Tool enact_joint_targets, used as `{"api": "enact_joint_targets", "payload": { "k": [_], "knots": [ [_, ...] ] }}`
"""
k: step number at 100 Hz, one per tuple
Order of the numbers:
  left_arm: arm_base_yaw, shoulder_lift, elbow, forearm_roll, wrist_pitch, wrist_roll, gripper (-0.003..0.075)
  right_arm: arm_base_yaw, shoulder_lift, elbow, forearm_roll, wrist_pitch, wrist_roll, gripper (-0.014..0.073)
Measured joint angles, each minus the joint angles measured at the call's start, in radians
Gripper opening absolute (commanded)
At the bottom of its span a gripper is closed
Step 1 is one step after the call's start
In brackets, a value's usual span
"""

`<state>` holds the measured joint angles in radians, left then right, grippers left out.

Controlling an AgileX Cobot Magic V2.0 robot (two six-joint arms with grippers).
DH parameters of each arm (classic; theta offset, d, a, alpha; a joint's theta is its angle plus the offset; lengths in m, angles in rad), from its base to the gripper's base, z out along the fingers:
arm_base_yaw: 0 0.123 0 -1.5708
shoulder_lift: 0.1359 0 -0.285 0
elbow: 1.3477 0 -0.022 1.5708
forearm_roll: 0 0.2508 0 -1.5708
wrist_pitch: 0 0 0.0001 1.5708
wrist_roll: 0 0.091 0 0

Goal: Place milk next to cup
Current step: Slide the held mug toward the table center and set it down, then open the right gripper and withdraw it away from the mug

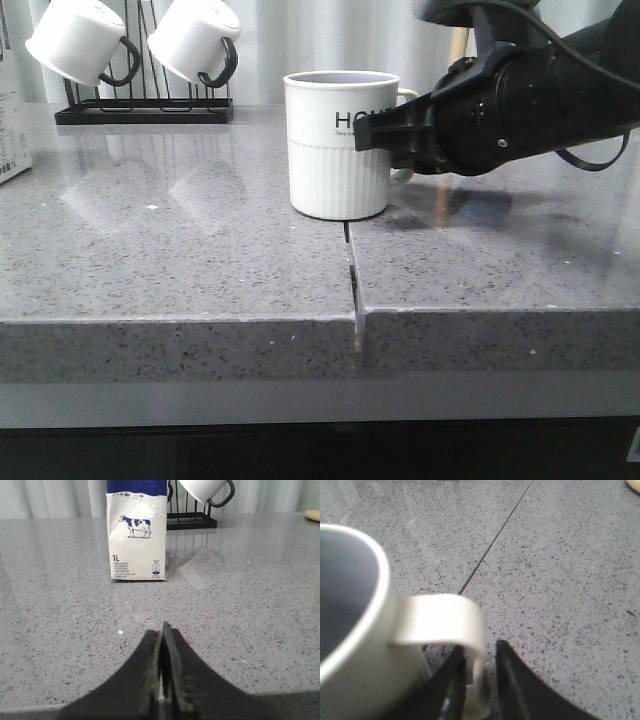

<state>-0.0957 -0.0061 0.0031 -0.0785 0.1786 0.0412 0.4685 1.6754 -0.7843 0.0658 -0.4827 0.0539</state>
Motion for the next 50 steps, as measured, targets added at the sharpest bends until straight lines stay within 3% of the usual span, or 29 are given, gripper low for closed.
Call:
{"api": "enact_joint_targets", "payload": {
  "k": [32,50],
  "knots": [
    [0.0,0.0,0.0,0.0,0.0,0.0,-0.0021,0.0,-0.119,0.085,0.0,0.031,0.0,0.0269],
    [0.0,0.0,0.0,0.0,0.0,0.0,-0.0021,0.0,-0.305,0.176,0.0,0.081,0.0,0.0087]
  ]
}}
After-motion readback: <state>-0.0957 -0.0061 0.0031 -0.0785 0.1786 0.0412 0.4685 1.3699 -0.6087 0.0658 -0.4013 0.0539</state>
